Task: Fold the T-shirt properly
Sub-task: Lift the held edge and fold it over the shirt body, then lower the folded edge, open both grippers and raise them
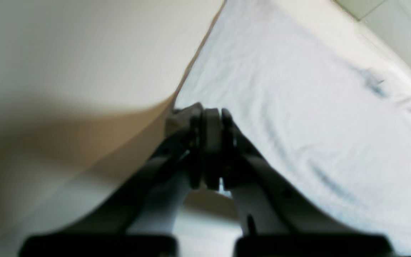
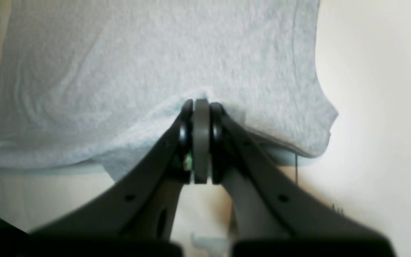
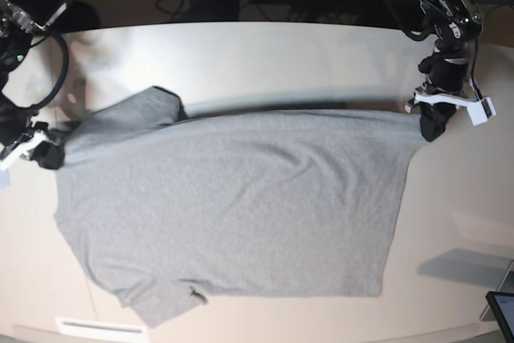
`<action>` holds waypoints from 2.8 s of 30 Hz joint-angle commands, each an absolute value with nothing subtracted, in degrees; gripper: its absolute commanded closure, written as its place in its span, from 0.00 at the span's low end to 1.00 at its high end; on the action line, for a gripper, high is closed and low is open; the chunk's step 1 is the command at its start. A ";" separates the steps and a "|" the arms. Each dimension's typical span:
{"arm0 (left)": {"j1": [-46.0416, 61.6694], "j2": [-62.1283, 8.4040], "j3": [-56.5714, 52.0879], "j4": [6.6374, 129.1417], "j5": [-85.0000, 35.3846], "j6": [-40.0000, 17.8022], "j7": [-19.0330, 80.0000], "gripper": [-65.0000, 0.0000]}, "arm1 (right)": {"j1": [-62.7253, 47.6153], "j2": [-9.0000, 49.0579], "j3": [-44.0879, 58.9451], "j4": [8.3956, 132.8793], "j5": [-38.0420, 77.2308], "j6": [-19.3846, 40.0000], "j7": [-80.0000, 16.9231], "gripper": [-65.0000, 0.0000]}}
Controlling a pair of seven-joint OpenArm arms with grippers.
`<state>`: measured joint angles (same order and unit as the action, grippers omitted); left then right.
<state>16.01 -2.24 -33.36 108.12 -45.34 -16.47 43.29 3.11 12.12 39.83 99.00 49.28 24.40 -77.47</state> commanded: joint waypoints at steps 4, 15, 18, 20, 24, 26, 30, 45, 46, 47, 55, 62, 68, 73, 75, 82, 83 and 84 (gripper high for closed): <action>14.20 -2.77 -33.54 109.05 -46.29 -16.57 41.80 1.00 | 5.93 13.14 39.96 99.91 50.33 24.48 -76.18 1.00; 9.54 -2.77 -33.63 102.73 -45.93 -16.48 41.80 1.00 | 9.54 13.14 39.87 95.60 50.24 24.48 -76.09 1.00; 8.22 -2.77 -33.63 100.53 -45.93 -16.48 41.80 1.00 | 9.98 13.93 39.69 93.05 50.24 24.48 -75.56 1.00; 6.81 -2.86 -33.63 99.56 -45.93 -16.48 41.80 1.00 | 10.33 14.46 37.49 91.91 50.24 24.48 -73.63 1.00; 4.26 -2.95 -33.63 96.84 -45.93 -16.48 41.80 1.00 | 10.51 16.57 33.01 89.27 50.24 24.48 -70.02 1.00; 2.95 -3.03 -33.63 94.99 -45.93 -16.48 41.80 1.00 | 11.30 16.66 31.69 86.99 50.24 24.48 -68.62 1.00; 1.01 -3.12 -33.63 91.21 -45.85 -16.48 41.63 1.00 | 12.88 16.75 30.99 82.95 50.15 24.48 -67.56 1.00; -6.55 -4.18 -33.54 80.04 -45.76 -16.48 41.36 1.00 | 17.89 16.75 30.90 79.87 43.38 24.75 -67.38 1.00; -6.81 -4.18 -33.54 79.60 -45.76 -16.48 41.36 1.00 | 17.89 16.75 30.90 78.64 43.30 24.75 -66.77 1.00; -6.81 -4.18 -33.63 79.16 -45.76 -16.48 41.36 1.00 | 17.89 16.75 30.81 77.67 43.30 24.75 -65.89 1.00; -8.48 -3.65 -33.19 78.90 -34.15 -16.48 38.37 1.00 | 17.63 19.38 19.82 73.45 43.38 24.84 -55.87 1.00; -10.33 -4.09 -33.10 76.79 -31.08 -16.48 37.49 1.00 | 18.24 19.47 18.86 68.79 43.38 24.84 -54.73 1.00; -12.09 -5.32 -28.53 70.29 -25.10 -16.66 34.59 1.00 | 18.33 19.74 18.77 68.26 43.30 24.84 -53.67 1.00; -11.56 -4.88 -22.99 70.02 -20.26 -16.66 31.16 1.00 | 18.33 20.70 18.77 68.00 43.30 24.57 -53.67 1.00; -11.56 -4.88 -22.55 70.11 -20.26 -16.66 31.16 1.00 | 18.33 20.79 18.77 68.00 43.30 24.57 -53.67 1.00; -10.77 -5.32 -22.81 73.01 -19.91 -16.66 31.60 1.00 | 18.33 22.02 18.86 68.35 43.30 24.57 -53.85 0.73; -9.80 -5.41 -22.81 74.15 -20.09 -16.66 31.60 1.00 | 18.33 22.11 19.21 68.44 43.30 24.57 -53.76 0.66; -9.01 -5.76 -22.81 75.56 -20.09 -16.66 31.60 1.00 | 18.33 22.37 19.21 68.53 43.30 24.57 -53.76 0.58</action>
